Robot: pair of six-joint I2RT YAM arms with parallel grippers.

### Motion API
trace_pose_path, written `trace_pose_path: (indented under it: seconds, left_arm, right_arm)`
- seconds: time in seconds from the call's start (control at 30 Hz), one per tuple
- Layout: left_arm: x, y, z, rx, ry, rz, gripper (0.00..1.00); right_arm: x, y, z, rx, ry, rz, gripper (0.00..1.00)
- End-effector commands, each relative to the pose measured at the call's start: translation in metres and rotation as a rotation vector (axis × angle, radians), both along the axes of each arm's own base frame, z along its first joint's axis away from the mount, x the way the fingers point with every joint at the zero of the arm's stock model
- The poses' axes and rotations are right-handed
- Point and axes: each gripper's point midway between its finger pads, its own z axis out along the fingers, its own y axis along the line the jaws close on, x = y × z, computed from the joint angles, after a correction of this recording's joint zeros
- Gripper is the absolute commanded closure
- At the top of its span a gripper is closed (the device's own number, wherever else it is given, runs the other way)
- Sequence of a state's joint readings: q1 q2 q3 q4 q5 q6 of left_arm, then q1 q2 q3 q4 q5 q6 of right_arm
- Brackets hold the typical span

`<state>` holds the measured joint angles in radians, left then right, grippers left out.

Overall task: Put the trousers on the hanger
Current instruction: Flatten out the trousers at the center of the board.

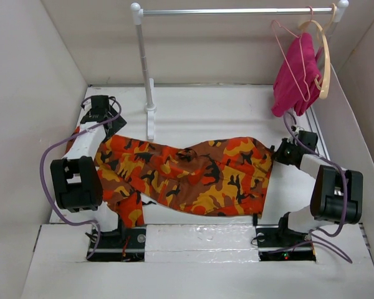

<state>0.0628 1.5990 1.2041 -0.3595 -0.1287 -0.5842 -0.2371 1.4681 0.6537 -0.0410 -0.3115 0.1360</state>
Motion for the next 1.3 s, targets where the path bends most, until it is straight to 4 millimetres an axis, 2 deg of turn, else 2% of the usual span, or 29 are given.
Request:
trace_pose_path:
  seconds: [0.0,0.03,0.07,0.13,0.2,0.3,0.37,0.53,0.57,0.63,0.67,0.73,0.77,0.87,0.9,1.0,1.1,1.13,1.2,1.23,1.27]
  left_arm:
    - [-0.002,0.000,0.001,0.008,0.005,-0.006,0.33]
    - [-0.003,0.001,0.000,0.014,0.009,-0.006,0.33]
    - [-0.005,0.002,-0.002,0.023,0.018,-0.009,0.33]
    - [-0.007,0.007,-0.002,0.048,0.028,0.004,0.34]
    - [-0.010,0.014,0.000,0.081,0.032,0.032,0.34]
    - [-0.009,0.021,0.003,0.111,0.026,0.060,0.34]
    - [-0.006,0.025,-0.001,0.125,0.043,0.076,0.34]
    - [0.007,0.041,-0.013,0.149,0.071,0.129,0.34]
    - [0.007,0.047,-0.023,0.146,0.099,0.145,0.34]
    - [0.010,0.060,-0.028,0.158,0.121,0.183,0.34]
    - [0.005,0.074,-0.038,0.145,0.156,0.225,0.34]
    - [0.004,0.090,-0.040,0.121,0.158,0.257,0.33]
    - [0.002,0.107,-0.044,0.108,0.157,0.292,0.33]
    - [0.017,0.097,-0.053,0.041,0.138,0.197,0.27]
    - [0.023,0.087,-0.054,0.043,0.148,0.157,0.27]
    - [0.020,0.062,-0.081,0.078,0.233,0.088,0.29]
    - [0.000,0.057,-0.111,0.048,0.310,0.112,0.44]
    - [-0.002,0.055,-0.115,0.040,0.315,0.112,0.52]
    - [-0.009,0.059,-0.124,0.030,0.334,0.123,0.71]
    - [-0.011,0.062,-0.124,0.028,0.334,0.130,0.96]
    - [-0.013,0.065,-0.123,0.024,0.334,0.137,1.00]
  right_arm:
    - [0.016,0.000,0.015,0.060,-0.118,-0.011,1.00]
    - [0.017,-0.004,0.020,0.065,-0.139,-0.031,1.00]
    - [0.016,-0.016,0.034,0.056,-0.183,-0.069,1.00]
    - [0.009,-0.029,0.044,0.040,-0.220,-0.127,1.00]
    - [0.001,-0.053,0.070,0.000,-0.299,-0.203,1.00]
    - [-0.013,-0.091,0.092,-0.070,-0.348,-0.334,1.00]
    - [-0.017,-0.116,0.096,-0.122,-0.344,-0.390,1.00]
    - [-0.015,-0.134,0.087,-0.133,-0.334,-0.403,1.00]
    - [-0.019,-0.129,0.078,-0.110,-0.329,-0.392,1.00]
    - [-0.020,-0.128,0.075,-0.113,-0.335,-0.388,1.00]
    - [-0.017,-0.127,0.075,-0.090,-0.337,-0.370,1.00]
    - [-0.018,-0.127,0.073,-0.095,-0.303,-0.352,1.00]
    - [-0.018,-0.132,0.073,-0.101,-0.297,-0.363,1.00]
    - [-0.015,-0.135,0.083,-0.098,-0.321,-0.350,1.00]
    - [-0.013,-0.134,0.083,-0.087,-0.322,-0.340,1.00]
    - [-0.008,-0.115,0.080,-0.028,-0.325,-0.277,1.00]
    - [-0.013,-0.107,0.080,-0.018,-0.335,-0.264,1.00]
    - [-0.014,-0.106,0.086,-0.025,-0.348,-0.257,1.00]
    - [-0.016,-0.102,0.089,-0.017,-0.343,-0.239,1.00]
    - [-0.015,-0.098,0.095,-0.023,-0.357,-0.224,1.00]
    - [-0.014,-0.099,0.098,-0.029,-0.367,-0.222,1.00]
